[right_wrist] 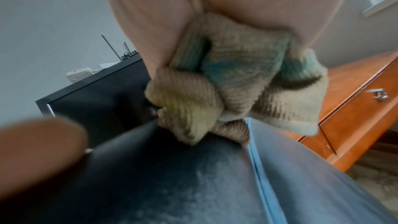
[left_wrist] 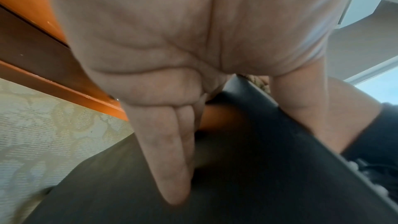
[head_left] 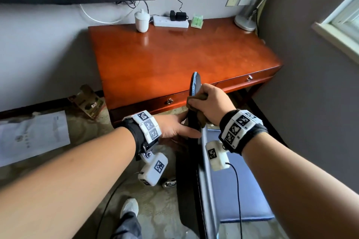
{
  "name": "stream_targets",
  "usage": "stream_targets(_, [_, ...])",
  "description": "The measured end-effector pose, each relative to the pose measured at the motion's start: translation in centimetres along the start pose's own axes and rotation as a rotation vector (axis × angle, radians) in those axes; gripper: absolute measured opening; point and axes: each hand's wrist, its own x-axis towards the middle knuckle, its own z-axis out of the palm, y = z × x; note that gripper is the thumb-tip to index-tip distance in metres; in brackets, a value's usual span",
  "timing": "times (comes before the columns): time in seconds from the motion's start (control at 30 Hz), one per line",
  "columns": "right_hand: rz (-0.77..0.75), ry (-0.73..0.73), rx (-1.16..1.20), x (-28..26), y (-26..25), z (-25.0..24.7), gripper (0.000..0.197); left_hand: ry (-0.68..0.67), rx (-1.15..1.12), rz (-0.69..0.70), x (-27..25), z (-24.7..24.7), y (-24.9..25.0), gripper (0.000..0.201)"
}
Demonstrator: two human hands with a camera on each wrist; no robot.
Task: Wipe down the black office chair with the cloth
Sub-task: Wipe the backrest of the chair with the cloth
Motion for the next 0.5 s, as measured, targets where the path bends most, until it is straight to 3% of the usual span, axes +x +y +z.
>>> stream_targets(0.17, [-0.005,-0.111,-0.074,-2.2,0.6,-0.3,0.027,-0.026,-0.013,-0.040,-0.5,0.8,-1.2,0.069])
stream_targets(0.3, [0.003,-0.154,-0.086,-3.3,0.6,-0.2,0.027,-0.076,0.022,-0.038,-1.2,0.8,0.0,0.039])
stream_targets(0.5, [0.041,-0.162,-0.051,-4.5,0.2,-0.3,0.021,0.052,-0.041,-0.005,-0.7,-1.4,2.0,0.092])
